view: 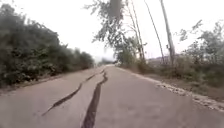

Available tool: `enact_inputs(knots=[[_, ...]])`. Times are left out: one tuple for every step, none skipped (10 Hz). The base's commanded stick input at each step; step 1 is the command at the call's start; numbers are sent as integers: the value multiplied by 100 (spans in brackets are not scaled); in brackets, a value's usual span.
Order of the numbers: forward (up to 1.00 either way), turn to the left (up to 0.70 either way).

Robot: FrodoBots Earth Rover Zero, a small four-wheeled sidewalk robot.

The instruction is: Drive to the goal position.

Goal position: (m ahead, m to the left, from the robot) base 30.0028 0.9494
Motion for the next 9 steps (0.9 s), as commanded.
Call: enact_inputs(knots=[[100,0],[100,0],[100,0],[100,0],[86,0],[9,0],[0,-92],[0,-100],[0,-100]])
